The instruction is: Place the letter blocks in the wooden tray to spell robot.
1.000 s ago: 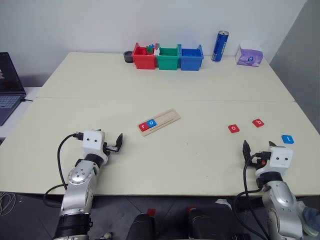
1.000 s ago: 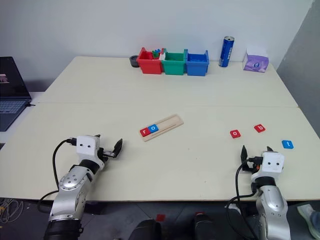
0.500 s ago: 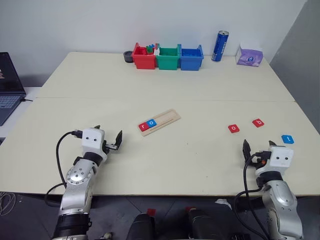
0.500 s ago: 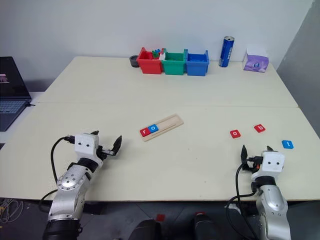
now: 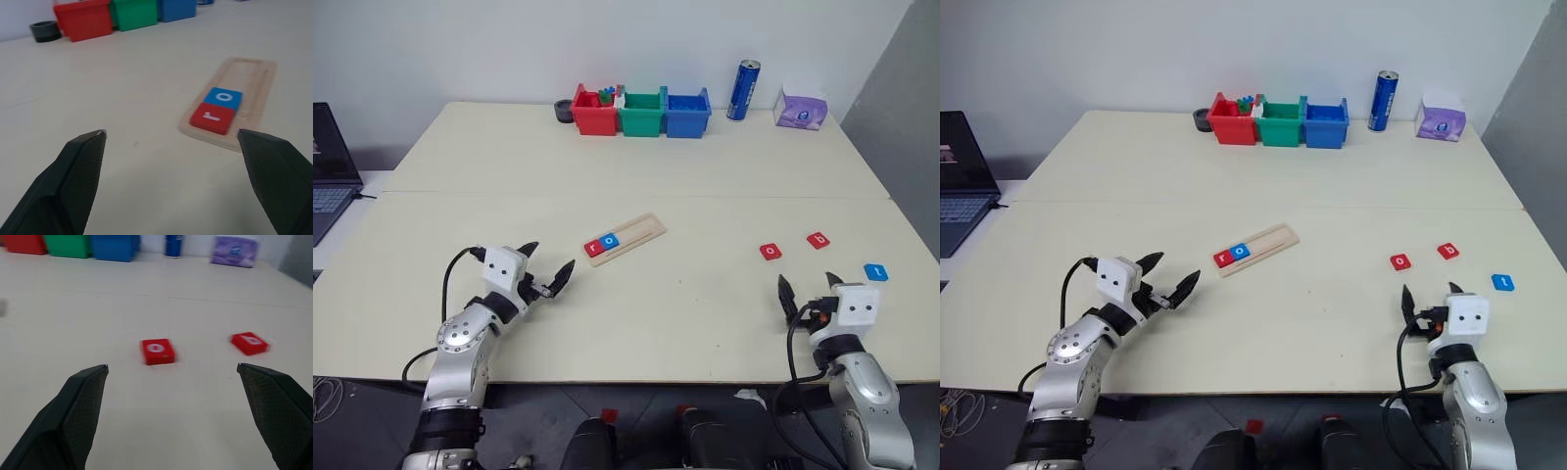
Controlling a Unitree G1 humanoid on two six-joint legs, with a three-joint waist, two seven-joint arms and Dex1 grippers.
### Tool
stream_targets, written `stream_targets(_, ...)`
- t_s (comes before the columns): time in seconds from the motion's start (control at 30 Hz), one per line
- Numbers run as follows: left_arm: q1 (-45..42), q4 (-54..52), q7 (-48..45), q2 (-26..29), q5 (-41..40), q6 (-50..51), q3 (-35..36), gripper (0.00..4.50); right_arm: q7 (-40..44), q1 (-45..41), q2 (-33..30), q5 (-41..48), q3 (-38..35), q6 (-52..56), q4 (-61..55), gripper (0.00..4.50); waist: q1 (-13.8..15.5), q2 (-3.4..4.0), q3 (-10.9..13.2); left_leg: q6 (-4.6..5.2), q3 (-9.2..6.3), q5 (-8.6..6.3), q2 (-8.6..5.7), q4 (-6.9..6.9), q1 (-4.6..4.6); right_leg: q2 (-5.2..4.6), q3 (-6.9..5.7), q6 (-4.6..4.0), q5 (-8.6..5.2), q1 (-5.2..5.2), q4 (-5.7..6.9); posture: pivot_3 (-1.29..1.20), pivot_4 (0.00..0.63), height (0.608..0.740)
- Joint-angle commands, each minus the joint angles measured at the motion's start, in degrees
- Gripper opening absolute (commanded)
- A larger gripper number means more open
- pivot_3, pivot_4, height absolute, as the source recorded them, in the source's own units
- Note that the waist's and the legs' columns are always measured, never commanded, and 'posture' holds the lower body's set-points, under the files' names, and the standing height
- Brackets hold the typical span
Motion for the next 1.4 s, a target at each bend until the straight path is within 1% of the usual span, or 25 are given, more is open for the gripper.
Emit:
stream_targets(0.03, -5.3, 2.5, -2.7, 1.7, 0.1, 0.6, -1.3, 4.50, 7.1, -1.3, -5.3, 5.8, 4.2, 9.1, -9.8, 4.49, 0.0, 0.00, 0.0, 0.00, -0.01, 0.00, 0.00, 0.02, 0.00, 0.01, -0.02, 0.01, 0.00, 0.01, 0.01, 0.00, 0.150, 0.740)
stream_targets(0.1, -8.9, 4.9, -5.4, 2.1, 0.3, 1.5, -3.1, 4.50, 10.2, -2.6, -9.0, 9.2, 6.3, 14.7, -14.0, 4.49, 0.0, -0.02, 0.0, 0.00, -0.03, 0.00, -0.04, 0.03, -0.02, 0.01, -0.03, 0.02, -0.01, 0.02, -0.01, 0.00, 0.150, 0.740)
stream_targets(0.2, -12.9, 8.3, -8.7, 2.6, 1.0, 2.5, -5.5, 4.50, 12.6, -4.6, -12.4, 13.2, 6.9, 20.0, -17.5, 4.49, 0.0, -0.06, 0.0, 0.00, -0.04, 0.00, -0.07, 0.04, -0.06, 0.00, -0.04, 0.02, -0.01, 0.02, -0.06, 0.00, 0.150, 0.740)
stream_targets(0.27, -15.8, 11.6, -11.5, 3.1, 1.6, 3.4, -7.2, 4.50, 13.6, -6.4, -14.4, 15.1, 6.4, 22.4, -19.0, 4.49, 0.0, -0.09, 0.0, 0.00, -0.04, -0.01, -0.09, 0.04, -0.09, 0.00, -0.04, 0.01, 0.00, 0.01, -0.07, 0.00, 0.150, 0.740)
stream_targets(0.37, -19.0, 16.0, -15.0, 4.2, 3.5, 2.8, -9.6, 4.50, 14.3, -8.1, -16.5, 15.7, 6.1, 23.8, -19.8, 4.49, 0.0, -0.15, 0.1, 0.00, -0.03, -0.01, -0.13, 0.03, -0.11, 0.03, -0.11, 0.01, 0.00, -0.01, -0.07, 0.00, 0.150, 0.740)
stream_targets(0.53, -23.6, 22.1, -16.9, 4.0, 5.0, 0.8, -10.6, 4.50, 13.6, -8.9, -16.9, 15.9, 6.2, 24.9, -21.0, 4.49, 0.0, -0.17, 0.1, 0.00, -0.06, -0.01, -0.11, 0.02, -0.15, 0.05, -0.20, 0.02, -0.01, -0.02, -0.07, 0.00, 0.150, 0.740)
stream_targets(0.77, -27.5, 29.6, -21.5, 3.9, 7.6, -1.5, -12.9, 4.50, 12.8, -8.7, -16.9, 15.1, 7.7, 25.8, -24.0, 4.49, 0.0, -0.17, 0.1, 0.01, -0.06, -0.01, -0.12, 0.03, -0.18, 0.04, -0.19, 0.02, -0.01, -0.03, -0.07, 0.00, 0.150, 0.740)
stream_targets(0.93, -30.5, 34.7, -21.6, 3.3, 9.0, -2.2, -13.2, 4.50, 12.9, -8.8, -17.2, 14.6, 8.5, 26.0, -25.0, 4.49, 0.1, -0.20, 0.1, 0.00, -0.09, -0.01, -0.12, 0.06, -0.21, 0.05, -0.24, 0.02, -0.01, -0.04, -0.06, 0.00, 0.150, 0.740)
stream_targets(1.27, -33.1, 38.9, -24.3, 3.2, 11.1, -2.5, -14.6, 4.50, 12.7, -9.0, -16.9, 14.5, 8.9, 26.6, -25.9, 4.49, 0.0, -0.20, 0.1, 0.01, -0.11, -0.01, -0.12, 0.07, -0.23, 0.05, -0.26, 0.01, 0.00, -0.04, -0.06, 0.00, 0.150, 0.740)
stream_targets(1.4, -34.6, 41.5, -23.9, 3.1, 12.6, -3.3, -15.2, 4.50, 12.6, -9.6, -16.8, 14.5, 9.3, 26.7, -25.8, 4.49, 0.1, -0.20, 0.1, 0.01, -0.11, -0.01, -0.13, 0.07, -0.23, 0.05, -0.26, 0.01, -0.01, -0.04, -0.06, 0.00, 0.150, 0.740)
